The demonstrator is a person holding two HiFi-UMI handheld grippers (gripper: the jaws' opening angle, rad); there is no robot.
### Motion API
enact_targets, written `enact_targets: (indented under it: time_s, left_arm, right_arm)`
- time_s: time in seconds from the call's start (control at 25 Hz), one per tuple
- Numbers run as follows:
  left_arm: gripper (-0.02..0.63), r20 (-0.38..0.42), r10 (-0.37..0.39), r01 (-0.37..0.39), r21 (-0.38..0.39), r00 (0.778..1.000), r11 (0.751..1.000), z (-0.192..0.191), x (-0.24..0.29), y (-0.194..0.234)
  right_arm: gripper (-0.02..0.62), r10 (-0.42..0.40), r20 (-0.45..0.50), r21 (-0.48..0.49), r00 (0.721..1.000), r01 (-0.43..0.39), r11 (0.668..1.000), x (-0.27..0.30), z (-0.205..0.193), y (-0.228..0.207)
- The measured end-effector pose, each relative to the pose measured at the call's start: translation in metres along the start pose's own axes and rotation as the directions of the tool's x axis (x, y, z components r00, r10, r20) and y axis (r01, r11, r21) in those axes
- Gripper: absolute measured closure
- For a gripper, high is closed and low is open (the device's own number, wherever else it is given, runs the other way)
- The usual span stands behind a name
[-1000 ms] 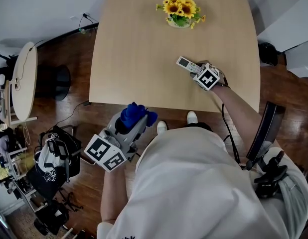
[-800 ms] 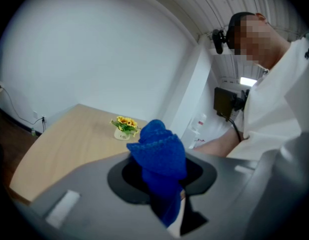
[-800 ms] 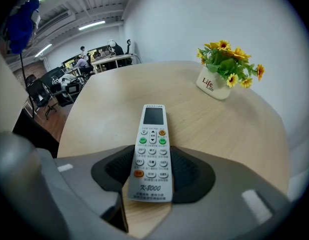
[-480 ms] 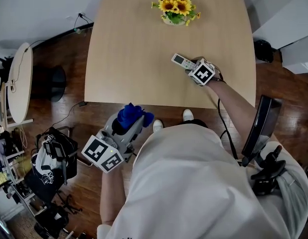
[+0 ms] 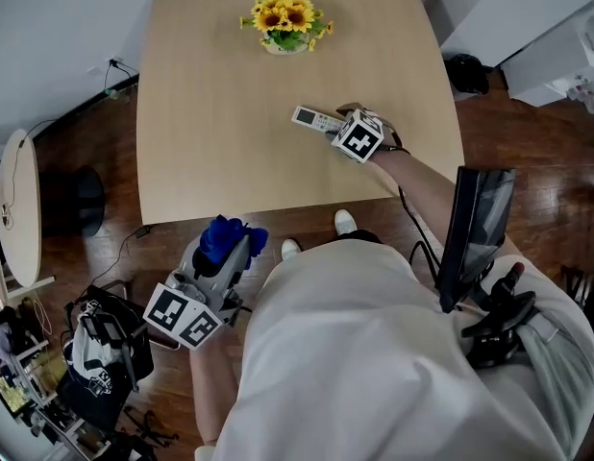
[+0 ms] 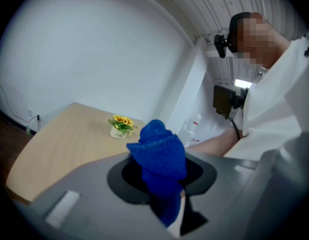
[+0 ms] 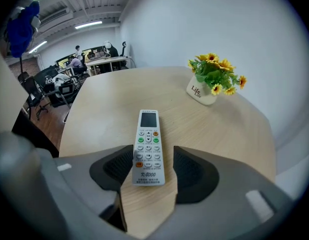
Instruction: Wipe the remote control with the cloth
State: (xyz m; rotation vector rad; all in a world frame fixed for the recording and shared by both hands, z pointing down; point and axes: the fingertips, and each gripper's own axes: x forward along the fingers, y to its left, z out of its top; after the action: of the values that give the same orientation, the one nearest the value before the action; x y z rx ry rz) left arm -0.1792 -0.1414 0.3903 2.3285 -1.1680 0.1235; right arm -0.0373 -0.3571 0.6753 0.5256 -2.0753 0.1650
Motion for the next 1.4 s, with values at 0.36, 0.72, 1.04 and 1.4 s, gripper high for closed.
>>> enact_targets:
  time_s: [0.36,0.72,1.04,1.4]
  left_arm:
    - [0.462,0.018,-0.087,0.087,0.005,0.996,0.996,-0.005,-0.019,0.005]
    - [0.460,0.015,-0.204,0.204,-0.003,0.979,0.979,-0.013,-0.049,0.023]
    - [0.460,-0.091,-0.359,0.361,0.014,0.929,0.932,-0.051,-0.068,0.007]
    - [0.460,-0.091,-0.402,0.409,0.073,0.911,0.910,-0.066,-0.086,-0.046]
  right_arm:
    - [0.350,-0.115,0.013,0.057,0.993,0.114,0.992,-0.046,0.003,0.005]
    - [0.350,-0.254,0.054,0.162,0.966,0.242,0.957,-0.120,0.014,0.048]
    - [0.350,-0.341,0.037,0.280,0.939,0.318,0.906,-0.194,-0.010,0.132]
    - [0.350,-0.401,0.093,0.312,0.911,0.356,0.881,-0.267,-0.028,0.203]
